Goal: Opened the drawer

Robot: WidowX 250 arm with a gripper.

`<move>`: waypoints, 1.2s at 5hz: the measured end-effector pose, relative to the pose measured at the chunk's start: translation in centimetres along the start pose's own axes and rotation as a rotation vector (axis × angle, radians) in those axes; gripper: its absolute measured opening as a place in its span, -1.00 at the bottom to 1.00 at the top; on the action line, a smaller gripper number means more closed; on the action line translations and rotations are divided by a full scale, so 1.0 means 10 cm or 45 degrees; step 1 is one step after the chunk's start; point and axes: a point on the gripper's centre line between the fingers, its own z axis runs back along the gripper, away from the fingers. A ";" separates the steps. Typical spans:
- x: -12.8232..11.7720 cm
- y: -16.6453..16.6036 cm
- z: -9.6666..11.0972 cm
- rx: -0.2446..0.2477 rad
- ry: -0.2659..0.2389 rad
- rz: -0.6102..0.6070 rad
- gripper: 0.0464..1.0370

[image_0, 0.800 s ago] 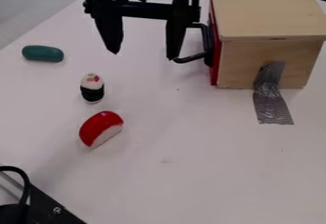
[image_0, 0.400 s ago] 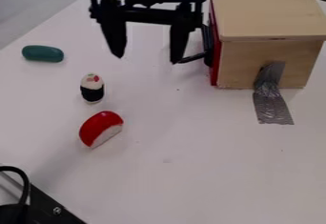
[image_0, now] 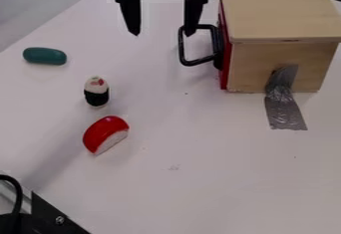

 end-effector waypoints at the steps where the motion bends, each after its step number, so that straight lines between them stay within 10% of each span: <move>1: 0.23 0.07 -0.07 0.020 -0.023 0.069 0.92; 6: 0.53 -0.13 -0.70 0.105 0.092 0.108 0.92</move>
